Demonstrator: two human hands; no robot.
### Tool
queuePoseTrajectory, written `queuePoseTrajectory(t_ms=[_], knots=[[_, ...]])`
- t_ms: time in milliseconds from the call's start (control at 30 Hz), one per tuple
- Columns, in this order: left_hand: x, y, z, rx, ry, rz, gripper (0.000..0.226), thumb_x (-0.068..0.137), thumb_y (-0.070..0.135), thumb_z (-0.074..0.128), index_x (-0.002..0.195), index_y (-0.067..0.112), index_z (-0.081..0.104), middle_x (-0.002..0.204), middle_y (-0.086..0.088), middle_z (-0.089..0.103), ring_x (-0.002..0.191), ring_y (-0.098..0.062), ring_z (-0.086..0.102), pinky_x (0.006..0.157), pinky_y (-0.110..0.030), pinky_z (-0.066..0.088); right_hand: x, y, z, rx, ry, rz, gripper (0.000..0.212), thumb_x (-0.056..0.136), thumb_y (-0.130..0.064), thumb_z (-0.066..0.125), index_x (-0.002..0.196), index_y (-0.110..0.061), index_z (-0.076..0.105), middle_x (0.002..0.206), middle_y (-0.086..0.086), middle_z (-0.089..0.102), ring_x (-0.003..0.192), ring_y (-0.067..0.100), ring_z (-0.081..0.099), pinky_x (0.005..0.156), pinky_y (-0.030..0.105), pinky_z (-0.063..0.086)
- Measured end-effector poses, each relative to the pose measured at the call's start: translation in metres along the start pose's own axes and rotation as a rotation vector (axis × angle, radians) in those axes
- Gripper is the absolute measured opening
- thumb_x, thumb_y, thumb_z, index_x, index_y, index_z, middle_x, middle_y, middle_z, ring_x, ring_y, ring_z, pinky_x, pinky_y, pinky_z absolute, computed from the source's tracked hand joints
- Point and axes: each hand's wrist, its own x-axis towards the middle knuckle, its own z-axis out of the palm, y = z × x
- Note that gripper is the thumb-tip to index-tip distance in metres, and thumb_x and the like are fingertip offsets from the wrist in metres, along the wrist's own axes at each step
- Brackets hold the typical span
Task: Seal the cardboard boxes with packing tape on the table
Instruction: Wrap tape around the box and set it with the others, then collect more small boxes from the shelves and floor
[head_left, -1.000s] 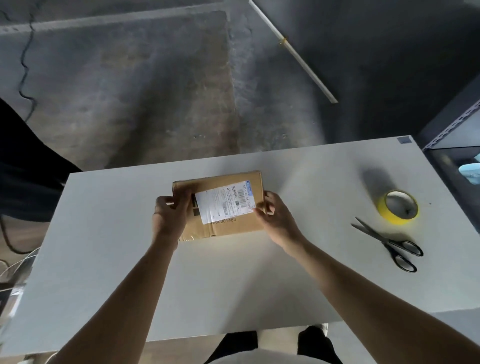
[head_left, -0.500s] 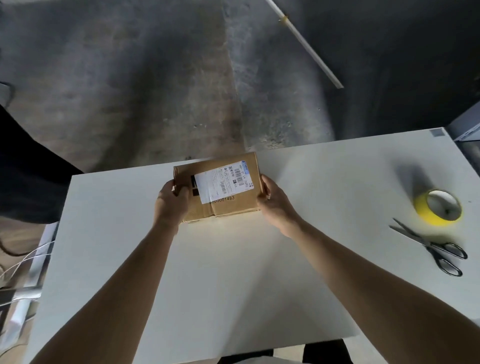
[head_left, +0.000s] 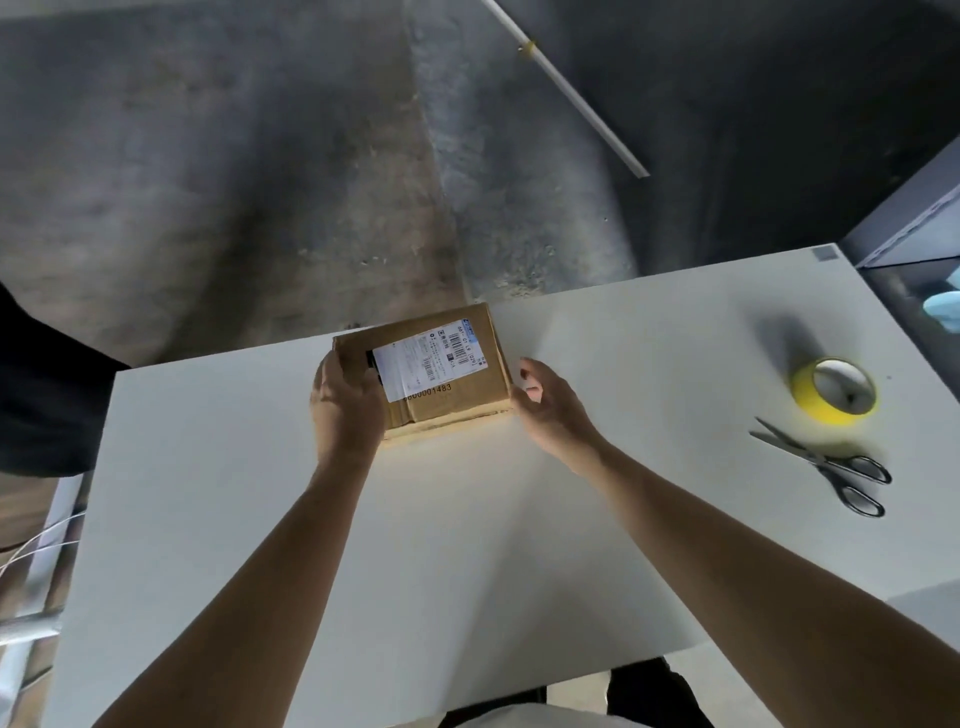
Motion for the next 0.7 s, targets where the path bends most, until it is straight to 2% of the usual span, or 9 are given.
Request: queuePoseTrajectory(t_ms=[67, 133, 233, 300, 400, 467, 533, 633, 700], knots=[[-0.014, 0.012, 0.006, -0.027, 0.062, 0.170, 0.033, 0.097, 0.014, 0.051, 0.129, 0.008, 0.052, 0.131, -0.014, 0.057, 0.120, -0.029, 0.051, 0.095, -0.038, 0.047, -0.013, 0.006, -0.014, 0.010, 0.081, 0.006, 0.044, 0.099, -0.027, 0.053, 0.142, -0.016, 0.048, 0.137, 0.006, 0.059, 0.120, 0.021, 0.060, 0.094, 0.025, 0.044], [-0.032, 0.025, 0.016, -0.061, 0.041, 0.276, 0.029, 0.097, 0.013, 0.055, 0.125, 0.007, 0.056, 0.129, -0.014, 0.059, 0.115, -0.026, 0.054, 0.091, -0.034, 0.050, -0.030, 0.017, -0.030, 0.038, 0.161, -0.017, 0.038, 0.099, -0.023, 0.054, 0.137, -0.015, 0.053, 0.131, 0.005, 0.063, 0.111, 0.020, 0.064, 0.086, 0.020, 0.043], [-0.067, 0.049, 0.035, -0.153, -0.134, 0.336, 0.022, 0.100, 0.014, 0.054, 0.120, 0.007, 0.059, 0.122, -0.007, 0.064, 0.104, -0.017, 0.062, 0.081, -0.016, 0.048, -0.057, 0.039, -0.055, 0.121, 0.285, -0.028, 0.026, 0.100, -0.021, 0.055, 0.123, -0.012, 0.063, 0.116, 0.005, 0.070, 0.100, 0.019, 0.068, 0.076, 0.015, 0.044], [-0.095, 0.063, 0.049, -0.172, -0.245, 0.337, 0.018, 0.100, 0.016, 0.054, 0.114, 0.008, 0.061, 0.110, 0.003, 0.065, 0.095, -0.012, 0.062, 0.076, -0.010, 0.044, -0.080, 0.055, -0.075, 0.187, 0.357, -0.009, 0.018, 0.100, -0.022, 0.054, 0.108, -0.015, 0.069, 0.105, 0.001, 0.073, 0.094, 0.015, 0.068, 0.070, 0.013, 0.046], [-0.139, 0.078, 0.072, -0.187, -0.401, 0.272, 0.015, 0.099, 0.021, 0.055, 0.102, 0.013, 0.067, 0.096, 0.006, 0.070, 0.091, -0.011, 0.066, 0.081, -0.019, 0.051, -0.118, 0.086, -0.105, 0.268, 0.430, 0.007, 0.021, 0.097, -0.018, 0.051, 0.084, -0.026, 0.065, 0.088, -0.005, 0.074, 0.085, 0.014, 0.069, 0.072, 0.026, 0.051], [-0.170, 0.087, 0.089, -0.158, -0.488, 0.249, 0.015, 0.098, 0.022, 0.055, 0.096, 0.016, 0.068, 0.091, 0.005, 0.072, 0.091, -0.012, 0.068, 0.082, -0.027, 0.051, -0.145, 0.111, -0.126, 0.309, 0.477, 0.025, 0.023, 0.096, -0.017, 0.051, 0.078, -0.025, 0.063, 0.080, -0.004, 0.074, 0.079, 0.016, 0.069, 0.075, 0.036, 0.055], [-0.201, 0.095, 0.105, -0.128, -0.531, 0.259, 0.016, 0.098, 0.024, 0.055, 0.093, 0.017, 0.068, 0.089, 0.006, 0.073, 0.090, -0.012, 0.069, 0.080, -0.027, 0.051, -0.172, 0.137, -0.147, 0.351, 0.539, 0.054, 0.026, 0.098, -0.021, 0.054, 0.074, -0.022, 0.062, 0.073, -0.003, 0.073, 0.074, 0.018, 0.069, 0.075, 0.042, 0.057], [-0.251, 0.115, 0.129, -0.090, -0.535, 0.269, 0.024, 0.100, 0.028, 0.052, 0.089, 0.016, 0.069, 0.085, 0.006, 0.073, 0.085, -0.010, 0.070, 0.080, -0.028, 0.053, -0.209, 0.177, -0.180, 0.403, 0.592, 0.097, 0.031, 0.098, -0.027, 0.056, 0.068, -0.019, 0.062, 0.066, -0.002, 0.070, 0.070, 0.019, 0.071, 0.077, 0.046, 0.058], [-0.283, 0.128, 0.144, -0.102, -0.535, 0.245, 0.028, 0.101, 0.028, 0.051, 0.085, 0.014, 0.068, 0.080, 0.005, 0.074, 0.080, -0.008, 0.070, 0.077, -0.028, 0.052, -0.232, 0.200, -0.200, 0.379, 0.609, 0.112, 0.035, 0.098, -0.030, 0.056, 0.065, -0.019, 0.062, 0.061, -0.003, 0.068, 0.066, 0.016, 0.070, 0.072, 0.041, 0.059]])
